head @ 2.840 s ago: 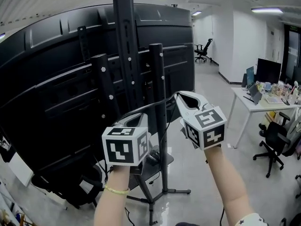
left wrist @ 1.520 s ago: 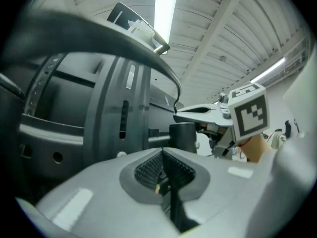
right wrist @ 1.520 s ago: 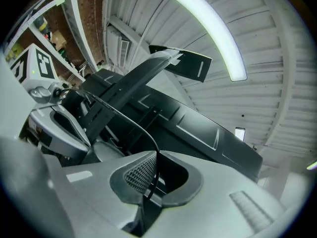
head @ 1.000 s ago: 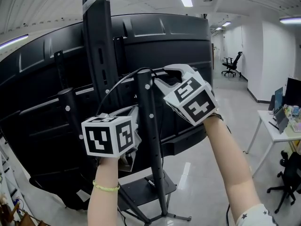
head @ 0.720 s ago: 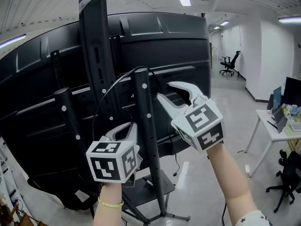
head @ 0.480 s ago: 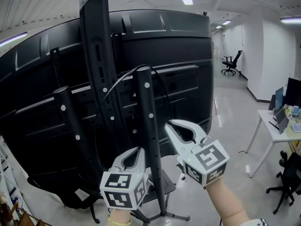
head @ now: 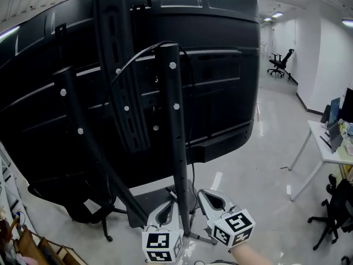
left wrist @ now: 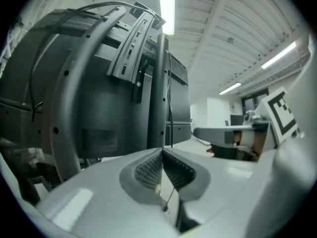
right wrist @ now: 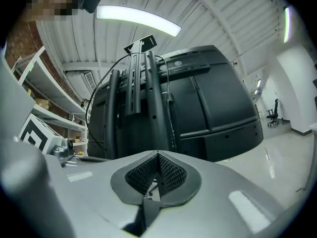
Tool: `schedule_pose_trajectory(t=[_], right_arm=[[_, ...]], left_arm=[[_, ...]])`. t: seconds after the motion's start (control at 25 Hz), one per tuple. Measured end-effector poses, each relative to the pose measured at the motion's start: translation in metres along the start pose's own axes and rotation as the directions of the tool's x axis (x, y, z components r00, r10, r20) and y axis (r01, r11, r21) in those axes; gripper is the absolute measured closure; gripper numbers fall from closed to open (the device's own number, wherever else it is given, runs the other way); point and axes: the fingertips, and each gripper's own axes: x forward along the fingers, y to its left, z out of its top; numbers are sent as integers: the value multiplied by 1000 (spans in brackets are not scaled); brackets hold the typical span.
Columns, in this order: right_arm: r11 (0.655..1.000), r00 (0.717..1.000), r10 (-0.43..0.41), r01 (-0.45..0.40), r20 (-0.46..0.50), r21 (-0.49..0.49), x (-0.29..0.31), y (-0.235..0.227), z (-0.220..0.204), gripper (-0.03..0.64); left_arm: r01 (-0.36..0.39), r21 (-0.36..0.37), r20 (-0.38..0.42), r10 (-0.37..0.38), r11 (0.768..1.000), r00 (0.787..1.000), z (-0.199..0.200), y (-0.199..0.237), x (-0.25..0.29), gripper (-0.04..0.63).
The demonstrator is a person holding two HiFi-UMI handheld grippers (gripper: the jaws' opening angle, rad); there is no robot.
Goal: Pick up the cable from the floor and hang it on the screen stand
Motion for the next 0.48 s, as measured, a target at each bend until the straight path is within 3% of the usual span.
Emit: schedule_pose_trajectory(t=[0.16, 0.48], right_arm=[[1000, 1000, -3, 3, -19, -11, -10, -3, -22, 617], [999, 999, -5, 4, -47, -35, -19, -1, -31, 618]], left_arm=[[-3, -41, -46, 1, 999, 999, -32, -12, 0, 588], [-14, -50, -35, 13, 999, 999, -26, -19, -3, 588]])
